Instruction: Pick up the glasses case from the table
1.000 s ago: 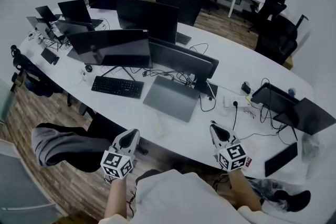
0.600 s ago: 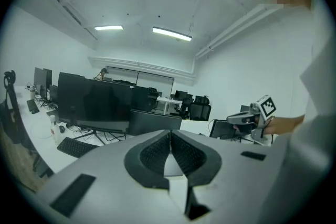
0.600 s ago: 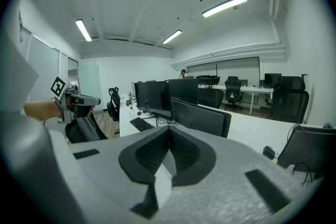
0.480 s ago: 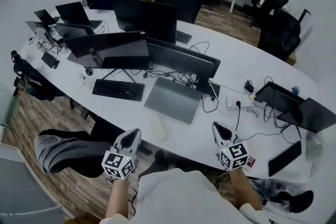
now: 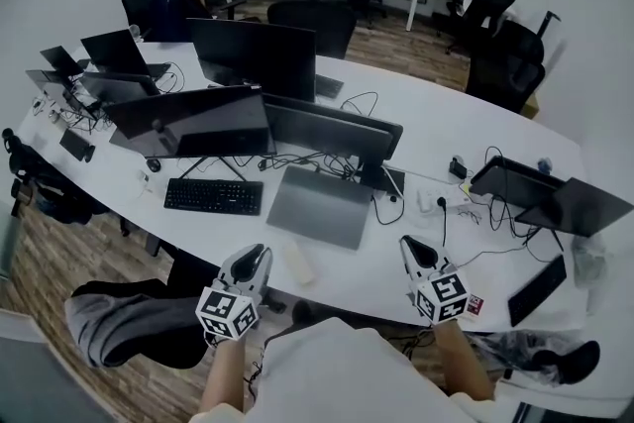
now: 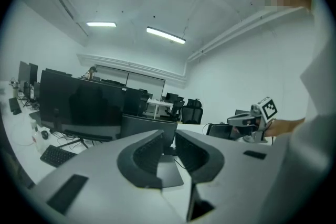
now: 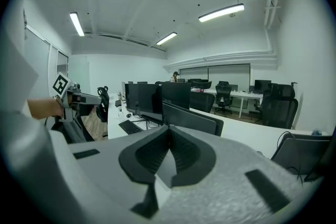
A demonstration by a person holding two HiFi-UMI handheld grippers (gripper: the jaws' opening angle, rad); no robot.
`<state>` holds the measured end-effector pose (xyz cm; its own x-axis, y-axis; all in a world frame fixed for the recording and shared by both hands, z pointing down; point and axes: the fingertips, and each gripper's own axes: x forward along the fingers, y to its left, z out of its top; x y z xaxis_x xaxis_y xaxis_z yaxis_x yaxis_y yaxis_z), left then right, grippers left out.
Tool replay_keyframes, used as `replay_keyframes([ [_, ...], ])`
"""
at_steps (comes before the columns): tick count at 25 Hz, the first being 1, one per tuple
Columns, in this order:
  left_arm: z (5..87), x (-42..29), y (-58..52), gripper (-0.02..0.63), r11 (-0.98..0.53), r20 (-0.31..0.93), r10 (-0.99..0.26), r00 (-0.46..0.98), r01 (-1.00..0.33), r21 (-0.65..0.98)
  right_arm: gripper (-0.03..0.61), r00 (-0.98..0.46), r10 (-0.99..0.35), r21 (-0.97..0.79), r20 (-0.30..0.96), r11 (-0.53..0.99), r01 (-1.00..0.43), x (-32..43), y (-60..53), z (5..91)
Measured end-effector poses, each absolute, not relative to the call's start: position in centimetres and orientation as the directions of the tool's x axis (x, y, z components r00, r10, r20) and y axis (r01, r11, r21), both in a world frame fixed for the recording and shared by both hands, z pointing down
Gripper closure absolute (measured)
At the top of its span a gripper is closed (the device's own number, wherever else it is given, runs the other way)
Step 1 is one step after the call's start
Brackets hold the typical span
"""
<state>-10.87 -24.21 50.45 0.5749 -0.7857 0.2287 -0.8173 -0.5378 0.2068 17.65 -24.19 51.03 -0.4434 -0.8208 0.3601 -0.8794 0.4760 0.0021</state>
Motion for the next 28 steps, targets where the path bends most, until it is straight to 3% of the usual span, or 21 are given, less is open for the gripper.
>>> replay_keyframes([
  [1, 50.9, -10.7, -24.5, 0.514, -0.544, 0.241, -0.771, 0.589, -0.806, 0.233, 0.577, -0.434, -0.825, 0.002, 0.362, 0.467, -0.884, 17.7, -24.3, 51.1],
  [2, 51.5, -10.5, -24.8, 0.382, -0.552, 0.258, -0.750, 0.609, -0.792, 0.262, 0.577, -0.426, -0.828, 0.002, 0.365, 0.459, -0.889, 17.7, -24.4, 51.1],
  [3, 52.1, -10.2, -25.0, 0.325, -0.559, 0.277, -0.729, 0.626, -0.778, 0.287, 0.577, -0.420, -0.830, 0.003, 0.368, 0.452, -0.892, 17.7, -24.5, 51.2],
  [6, 54.1, -9.7, -25.6, 0.255, -0.562, 0.339, -0.689, 0.641, -0.767, 0.309, 0.577, -0.405, -0.833, 0.008, 0.378, 0.440, -0.898, 17.6, -24.6, 51.6],
  [28, 69.4, -7.7, -27.4, 0.242, -0.473, 0.615, -0.489, 0.618, -0.781, 0.408, 0.577, -0.329, -0.786, -0.019, 0.524, 0.375, -0.927, 17.7, -23.4, 57.1],
])
